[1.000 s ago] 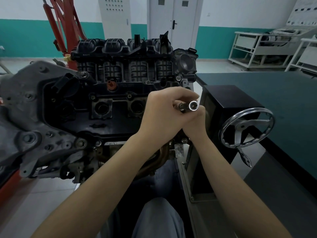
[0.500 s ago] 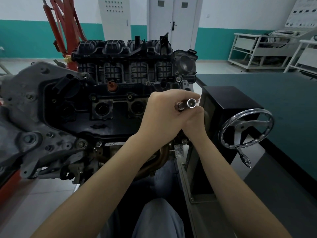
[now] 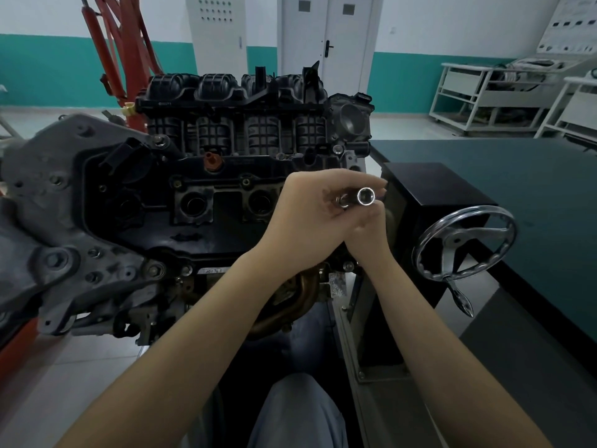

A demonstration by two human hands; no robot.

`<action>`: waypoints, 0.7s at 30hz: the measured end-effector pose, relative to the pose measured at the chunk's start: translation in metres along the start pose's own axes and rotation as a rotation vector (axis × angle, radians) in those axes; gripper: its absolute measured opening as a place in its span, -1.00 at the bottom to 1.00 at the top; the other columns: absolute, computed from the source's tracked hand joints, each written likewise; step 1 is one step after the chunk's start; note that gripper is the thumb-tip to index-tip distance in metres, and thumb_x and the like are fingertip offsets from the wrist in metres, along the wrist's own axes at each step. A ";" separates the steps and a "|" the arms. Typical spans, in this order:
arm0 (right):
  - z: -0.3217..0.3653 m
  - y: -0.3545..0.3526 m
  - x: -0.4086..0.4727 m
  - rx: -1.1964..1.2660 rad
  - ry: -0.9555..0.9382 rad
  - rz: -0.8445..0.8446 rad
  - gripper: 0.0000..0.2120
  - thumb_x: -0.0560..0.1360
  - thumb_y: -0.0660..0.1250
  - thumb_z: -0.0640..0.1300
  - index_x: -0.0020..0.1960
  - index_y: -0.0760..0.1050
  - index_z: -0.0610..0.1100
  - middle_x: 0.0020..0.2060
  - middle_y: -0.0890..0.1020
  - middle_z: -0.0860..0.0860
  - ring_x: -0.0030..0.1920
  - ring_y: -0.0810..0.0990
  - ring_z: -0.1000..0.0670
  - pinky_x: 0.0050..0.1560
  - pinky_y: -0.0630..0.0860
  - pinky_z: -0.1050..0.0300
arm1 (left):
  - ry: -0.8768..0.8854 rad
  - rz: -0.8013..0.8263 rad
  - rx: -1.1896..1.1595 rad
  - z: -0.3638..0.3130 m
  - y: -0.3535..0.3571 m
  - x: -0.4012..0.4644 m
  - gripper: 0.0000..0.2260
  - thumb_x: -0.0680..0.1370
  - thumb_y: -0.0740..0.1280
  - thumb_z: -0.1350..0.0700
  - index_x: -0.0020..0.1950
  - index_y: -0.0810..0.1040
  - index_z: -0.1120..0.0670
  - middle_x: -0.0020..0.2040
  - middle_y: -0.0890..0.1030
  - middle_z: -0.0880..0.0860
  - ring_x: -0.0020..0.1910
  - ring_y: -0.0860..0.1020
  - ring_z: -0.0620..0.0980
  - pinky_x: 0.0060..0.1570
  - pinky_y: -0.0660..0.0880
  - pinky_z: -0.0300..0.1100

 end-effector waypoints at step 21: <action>-0.008 -0.006 0.001 -0.063 -0.059 -0.051 -0.65 0.38 0.30 -0.33 -0.28 0.41 0.14 -0.43 0.56 0.39 -0.33 0.53 0.41 -0.30 0.40 0.54 | 0.060 -0.145 0.136 -0.002 -0.003 -0.001 -0.82 0.41 0.51 0.29 0.00 0.69 0.19 -0.10 0.70 0.04 -0.08 0.65 -0.12 0.03 0.58 -0.16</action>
Point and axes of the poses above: each hand's wrist, its own x-axis towards the middle knuckle, its own y-axis out of the palm, z = x × y, the point moved 6 cm from there along x, towards the middle knuckle
